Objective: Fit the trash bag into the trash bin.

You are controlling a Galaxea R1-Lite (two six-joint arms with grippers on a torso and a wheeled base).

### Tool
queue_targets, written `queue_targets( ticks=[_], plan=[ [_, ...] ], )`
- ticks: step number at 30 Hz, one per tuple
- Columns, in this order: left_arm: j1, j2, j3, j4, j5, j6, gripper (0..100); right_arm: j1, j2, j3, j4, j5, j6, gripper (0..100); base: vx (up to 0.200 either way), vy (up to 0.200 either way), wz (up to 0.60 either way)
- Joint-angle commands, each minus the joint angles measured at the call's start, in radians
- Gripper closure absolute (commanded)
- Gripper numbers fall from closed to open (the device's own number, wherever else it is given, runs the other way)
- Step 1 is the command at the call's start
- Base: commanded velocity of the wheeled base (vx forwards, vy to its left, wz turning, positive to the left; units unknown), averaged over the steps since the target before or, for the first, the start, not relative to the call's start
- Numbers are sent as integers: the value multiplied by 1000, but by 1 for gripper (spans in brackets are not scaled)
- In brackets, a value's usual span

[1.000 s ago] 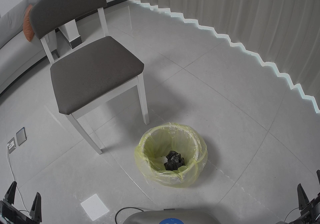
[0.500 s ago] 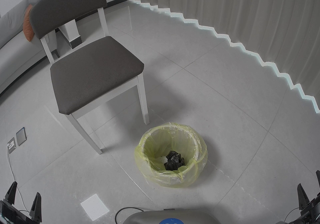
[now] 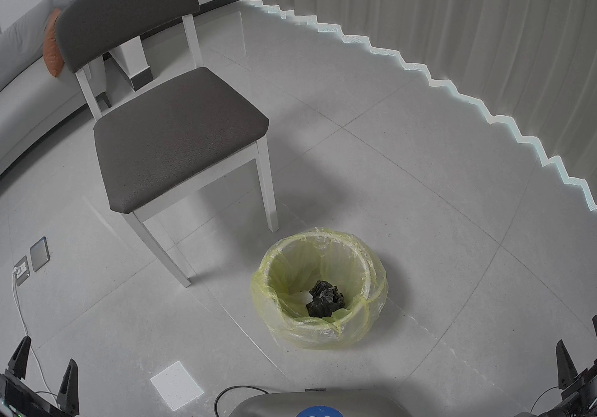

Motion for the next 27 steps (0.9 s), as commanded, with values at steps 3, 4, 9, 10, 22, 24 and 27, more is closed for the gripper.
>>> queue_targets(
  ticks=[3, 4, 9, 10, 22, 24, 27],
  plan=[
    [-1, -16, 16, -1, -9, -17, 0, 0, -9, 18, -1, 9, 24, 0, 0, 0, 0],
    [1, -16, 18, -1, -8, -14, 0, 0, -9, 18, -1, 9, 21, 0, 0, 0, 0],
    [1, -16, 16, -1, -12, -14, 0, 0, -10, 18, -1, 10, 16, 0, 0, 0, 0],
    [-1, -16, 16, -1, -12, -14, 0, 0, -10, 16, 1, 7, 15, 0, 0, 0, 0],
    [-1, -16, 16, -1, -11, -14, 0, 0, -9, 18, -4, -5, 58, 0, 0, 0, 0],
    [-1, -16, 16, -1, -11, -14, 0, 0, -9, 18, -5, -28, 62, 0, 0, 0, 0],
    [-1, -16, 16, -1, -11, -14, 0, 0, -9, 18, -5, -29, 62, 0, 0, 0, 0]
  ],
)
